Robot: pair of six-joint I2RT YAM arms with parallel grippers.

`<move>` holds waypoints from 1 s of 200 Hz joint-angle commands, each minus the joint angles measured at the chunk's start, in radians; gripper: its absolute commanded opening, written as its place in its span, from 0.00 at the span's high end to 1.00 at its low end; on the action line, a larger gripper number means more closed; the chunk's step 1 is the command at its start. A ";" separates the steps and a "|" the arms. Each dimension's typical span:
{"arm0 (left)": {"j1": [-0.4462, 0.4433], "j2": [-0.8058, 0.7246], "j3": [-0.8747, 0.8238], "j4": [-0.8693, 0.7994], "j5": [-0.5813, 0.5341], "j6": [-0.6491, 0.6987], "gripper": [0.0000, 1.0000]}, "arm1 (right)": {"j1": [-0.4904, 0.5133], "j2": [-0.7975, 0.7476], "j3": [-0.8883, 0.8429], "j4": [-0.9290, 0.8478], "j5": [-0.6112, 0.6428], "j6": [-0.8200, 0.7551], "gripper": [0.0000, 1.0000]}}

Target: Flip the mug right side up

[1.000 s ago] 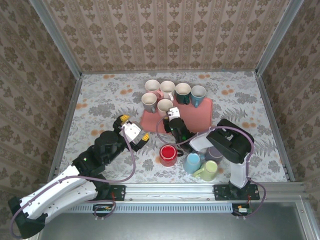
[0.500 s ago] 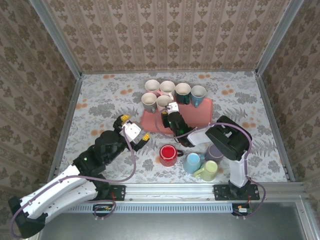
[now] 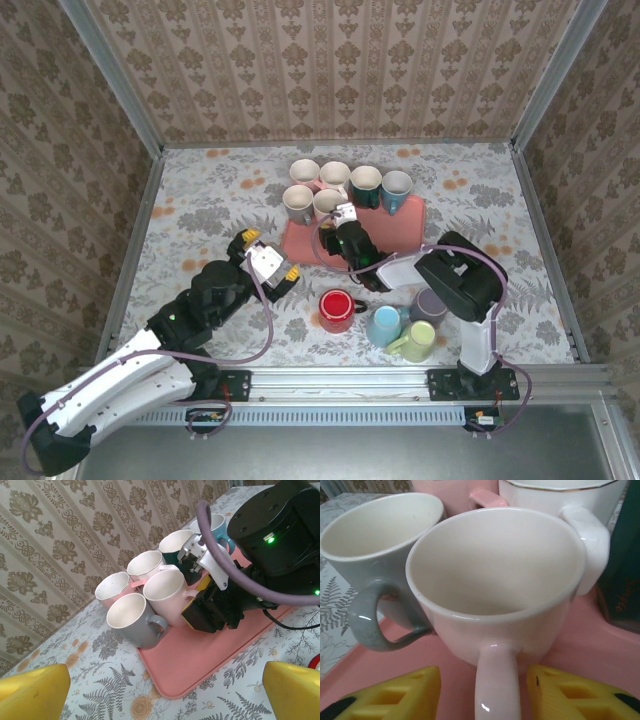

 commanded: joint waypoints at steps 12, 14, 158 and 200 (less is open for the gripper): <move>0.011 0.000 -0.017 0.037 -0.001 0.007 0.00 | -0.008 -0.173 -0.041 -0.040 -0.051 -0.039 0.42; 0.010 -0.001 -0.016 0.038 -0.001 0.006 0.00 | -0.008 -0.185 -0.043 -0.045 -0.053 -0.040 0.42; -0.197 0.375 0.192 -0.080 0.425 0.041 0.00 | -0.208 -0.943 0.050 -1.052 -0.314 0.204 0.44; -0.245 0.630 0.321 -0.073 0.478 0.081 0.00 | -0.240 -1.059 0.041 -1.119 -0.255 0.198 0.37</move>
